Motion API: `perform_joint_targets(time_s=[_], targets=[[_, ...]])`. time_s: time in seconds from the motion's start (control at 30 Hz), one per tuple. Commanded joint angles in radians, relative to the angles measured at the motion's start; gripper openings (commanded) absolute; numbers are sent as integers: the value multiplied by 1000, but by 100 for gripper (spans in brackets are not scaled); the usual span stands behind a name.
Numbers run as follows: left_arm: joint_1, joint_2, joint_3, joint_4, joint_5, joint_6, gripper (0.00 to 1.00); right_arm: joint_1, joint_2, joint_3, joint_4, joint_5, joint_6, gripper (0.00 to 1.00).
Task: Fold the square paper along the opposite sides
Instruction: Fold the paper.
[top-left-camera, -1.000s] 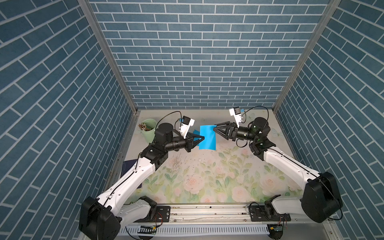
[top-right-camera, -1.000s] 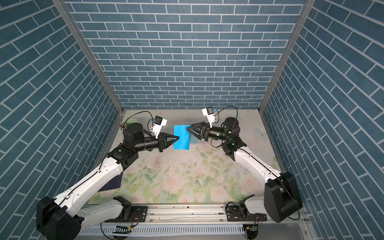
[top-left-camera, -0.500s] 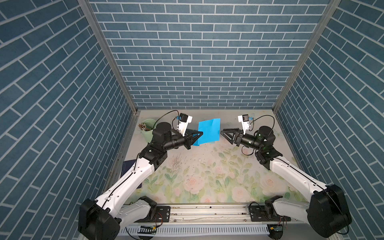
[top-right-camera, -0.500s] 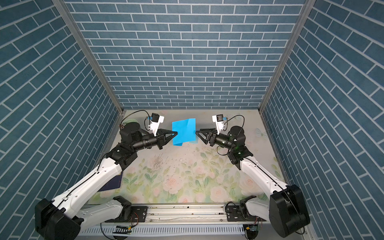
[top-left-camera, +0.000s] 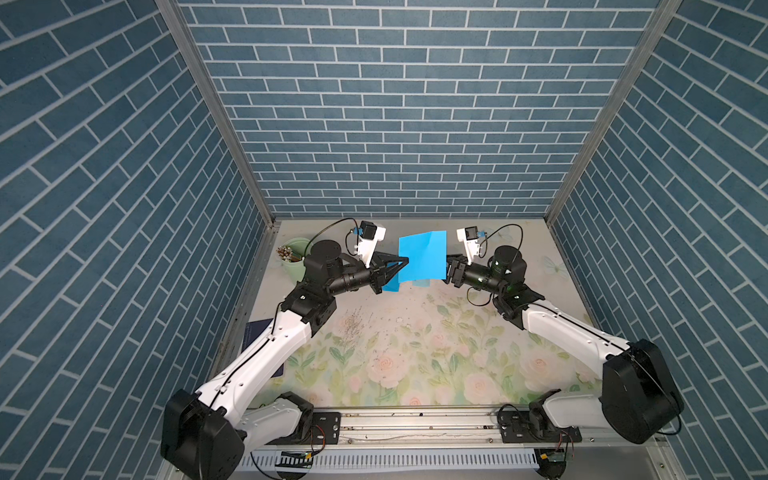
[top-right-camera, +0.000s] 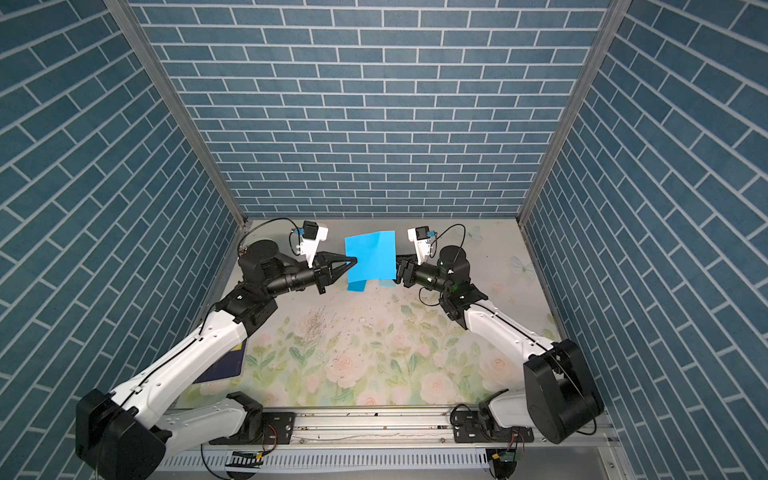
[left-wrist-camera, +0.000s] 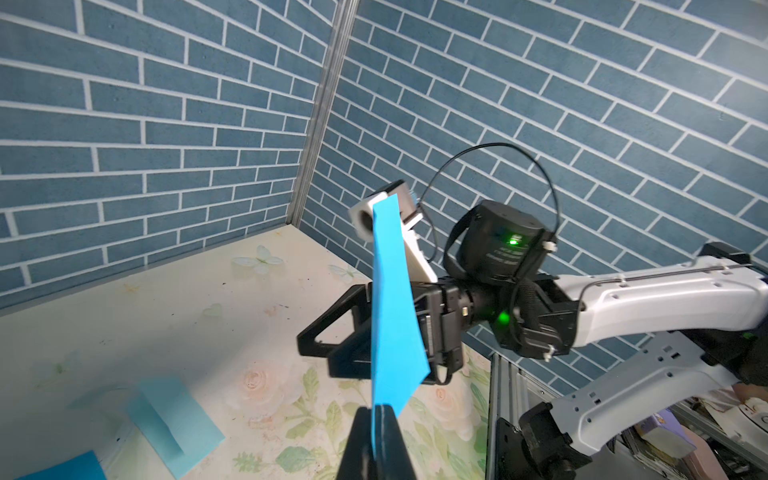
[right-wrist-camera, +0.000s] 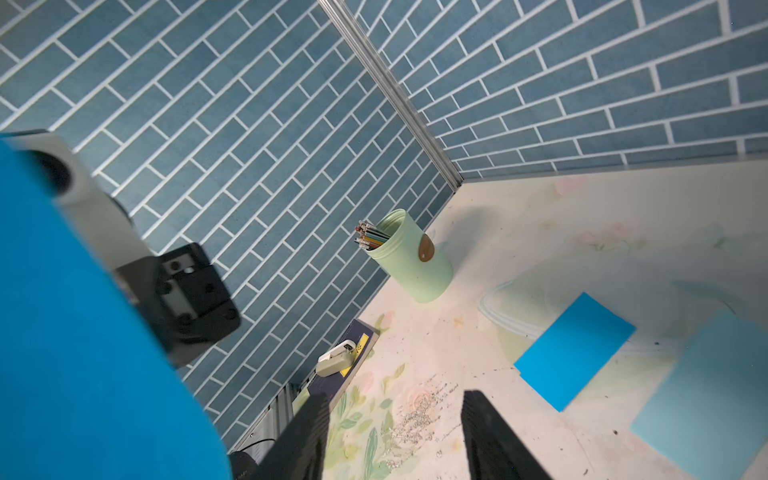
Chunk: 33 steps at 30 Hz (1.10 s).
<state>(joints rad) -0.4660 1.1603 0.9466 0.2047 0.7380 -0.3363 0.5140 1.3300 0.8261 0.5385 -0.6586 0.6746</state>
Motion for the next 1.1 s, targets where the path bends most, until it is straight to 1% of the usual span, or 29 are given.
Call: perform_joint_targets(time_s=[0.0, 0.17, 0.37, 0.53, 0.8, 1.07], targets=[[10, 5, 26, 36, -6, 6, 0, -5, -72, 0, 45, -1, 13, 59], [12, 10, 26, 28, -5, 8, 0, -5, -107, -28, 88, -33, 52, 63], [13, 4, 23, 18, -6, 3, 0, 21, -95, -36, 194, -86, 108, 67], [13, 9, 23, 35, 18, -14, 0, 63, -77, -35, 233, -102, 104, 68], [12, 10, 20, 33, 44, -20, 0, 92, -23, 2, 271, -127, 104, 69], [13, -5, 11, 27, 66, -20, 0, 101, 37, 31, 356, -168, 166, 69]])
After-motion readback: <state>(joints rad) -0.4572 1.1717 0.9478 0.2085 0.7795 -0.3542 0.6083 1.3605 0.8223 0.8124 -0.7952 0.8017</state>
